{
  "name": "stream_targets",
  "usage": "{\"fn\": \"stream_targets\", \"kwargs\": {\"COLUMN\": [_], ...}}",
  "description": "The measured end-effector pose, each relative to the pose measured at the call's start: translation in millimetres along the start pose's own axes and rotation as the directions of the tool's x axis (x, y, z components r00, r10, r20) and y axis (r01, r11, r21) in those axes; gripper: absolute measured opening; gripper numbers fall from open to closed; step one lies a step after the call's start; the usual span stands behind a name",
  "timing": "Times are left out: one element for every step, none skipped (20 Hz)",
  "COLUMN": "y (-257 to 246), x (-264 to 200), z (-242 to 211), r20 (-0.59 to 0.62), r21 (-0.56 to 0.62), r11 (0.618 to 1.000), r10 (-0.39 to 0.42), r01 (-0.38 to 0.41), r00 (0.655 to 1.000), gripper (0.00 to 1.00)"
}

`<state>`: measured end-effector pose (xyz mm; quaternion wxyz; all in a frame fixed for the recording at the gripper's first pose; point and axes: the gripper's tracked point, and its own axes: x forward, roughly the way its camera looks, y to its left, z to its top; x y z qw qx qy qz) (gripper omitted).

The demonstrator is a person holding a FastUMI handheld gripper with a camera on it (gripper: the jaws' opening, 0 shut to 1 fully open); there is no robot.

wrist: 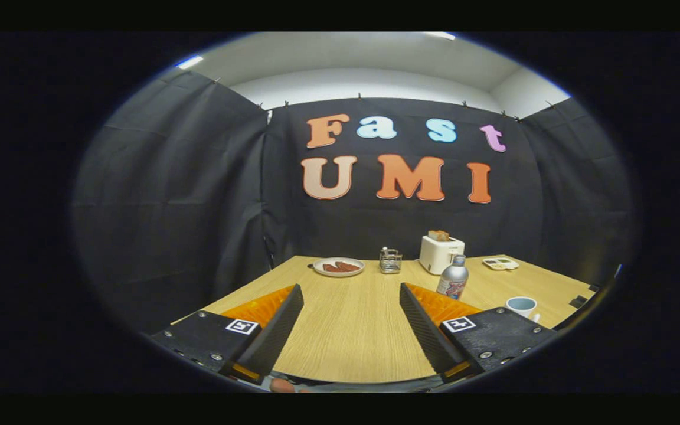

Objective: Take the bottle from table, then pour the juice into the cup, finally place the bottle on the coaster

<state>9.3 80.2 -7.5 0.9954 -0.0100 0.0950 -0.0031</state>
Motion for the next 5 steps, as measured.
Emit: {"fn": "stream_targets", "kwargs": {"y": [-0.3, -0.9, -0.8, -0.6, -0.3], "x": [-0.4, 0.4, 0.7, 2.6, 2.5], "z": [-0.1, 0.2, 1.5, 1.7, 1.2], "r20": [-0.001, 0.001, 0.003, 0.003, 0.002], "r21": [0.002, 0.001, -0.002, -0.006, -0.009], "r11": [1.0, 1.0, 1.0, 1.0, 1.0], "r10": [-0.002, -0.003, -0.002, -0.001, 0.002], "r01": [0.002, 0.003, 0.002, 0.001, -0.002], "r00": [1.0, 1.0, 1.0, 1.0, 1.0], "gripper": [0.97, 0.97, 0.97, 0.97, 0.97]}}
